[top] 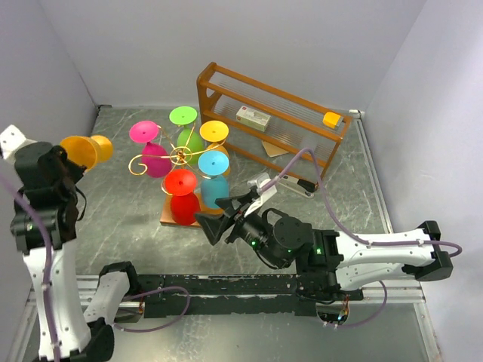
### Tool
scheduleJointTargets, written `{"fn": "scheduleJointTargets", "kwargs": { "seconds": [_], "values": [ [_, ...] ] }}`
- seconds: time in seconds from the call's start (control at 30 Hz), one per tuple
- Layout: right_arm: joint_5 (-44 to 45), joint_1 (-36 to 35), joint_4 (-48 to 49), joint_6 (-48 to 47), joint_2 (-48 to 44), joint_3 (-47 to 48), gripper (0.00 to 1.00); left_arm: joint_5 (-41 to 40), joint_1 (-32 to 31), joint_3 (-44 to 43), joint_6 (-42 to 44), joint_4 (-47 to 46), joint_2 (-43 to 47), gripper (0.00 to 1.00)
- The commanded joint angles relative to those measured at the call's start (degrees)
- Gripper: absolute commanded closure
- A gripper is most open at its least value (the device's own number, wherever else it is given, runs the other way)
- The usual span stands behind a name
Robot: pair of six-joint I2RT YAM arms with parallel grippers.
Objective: Place the wine glass upside down on the wine glass rack
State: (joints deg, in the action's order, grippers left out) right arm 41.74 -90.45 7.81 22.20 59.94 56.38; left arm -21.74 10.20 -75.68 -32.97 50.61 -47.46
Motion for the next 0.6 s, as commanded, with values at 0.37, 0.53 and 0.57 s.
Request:
{"fn": "scheduleJointTargets", "kwargs": {
  "seconds": [0.37, 0.53, 0.57],
  "values": [
    [3.46, -0.13, 3.63, 11.74, 1.52, 7.12, 0.32, 4.37, -6.87, -14.81, 3.79, -1.48, 9.9, 0.93],
    [9.08, -0.02, 6.19, 16.84, 2.13, 6.93, 0.32, 7.49, -10.65, -15.45, 3.61, -2.37, 12.13, 0.93],
    [10.74, 0.07, 7.61, 17.5, 2.11, 6.34, 0.32, 9.01, -11.2, -15.21, 3.76, -3.15, 12.59, 0.93]
  ]
}}
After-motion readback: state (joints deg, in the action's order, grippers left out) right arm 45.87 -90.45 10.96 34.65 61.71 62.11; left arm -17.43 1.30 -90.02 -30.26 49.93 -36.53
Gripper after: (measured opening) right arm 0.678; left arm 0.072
